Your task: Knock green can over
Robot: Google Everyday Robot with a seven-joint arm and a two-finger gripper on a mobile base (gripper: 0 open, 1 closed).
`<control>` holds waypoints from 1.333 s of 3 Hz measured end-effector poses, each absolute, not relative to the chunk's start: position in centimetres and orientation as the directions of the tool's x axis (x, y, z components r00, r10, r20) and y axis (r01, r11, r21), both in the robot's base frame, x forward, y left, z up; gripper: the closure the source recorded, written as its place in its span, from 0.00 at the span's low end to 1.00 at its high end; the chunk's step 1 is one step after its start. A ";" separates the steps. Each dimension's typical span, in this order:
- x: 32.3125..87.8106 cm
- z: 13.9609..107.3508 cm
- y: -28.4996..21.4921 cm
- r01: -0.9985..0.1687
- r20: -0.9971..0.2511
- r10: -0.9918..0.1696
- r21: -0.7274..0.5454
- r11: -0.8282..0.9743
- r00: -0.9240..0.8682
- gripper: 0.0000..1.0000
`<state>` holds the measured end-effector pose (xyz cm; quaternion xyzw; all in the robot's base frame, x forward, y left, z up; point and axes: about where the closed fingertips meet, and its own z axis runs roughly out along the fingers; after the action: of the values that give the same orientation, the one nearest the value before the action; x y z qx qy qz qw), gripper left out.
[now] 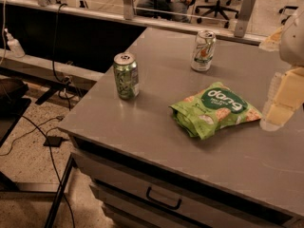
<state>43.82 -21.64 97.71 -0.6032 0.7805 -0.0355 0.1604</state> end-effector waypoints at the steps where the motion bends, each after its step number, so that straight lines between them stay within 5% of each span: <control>1: 43.8 97.7 -21.6 -0.930 -0.208 -0.953 -0.249 0.270 -0.221 0.00; 4: 55.3 96.8 -10.5 -0.965 -0.520 -0.854 -0.220 0.145 -0.009 0.00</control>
Offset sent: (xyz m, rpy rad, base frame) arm 0.0658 0.0488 -0.0130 0.2049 -0.0419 0.1281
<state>55.29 -10.45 96.84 -0.6464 0.7035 0.0992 0.2783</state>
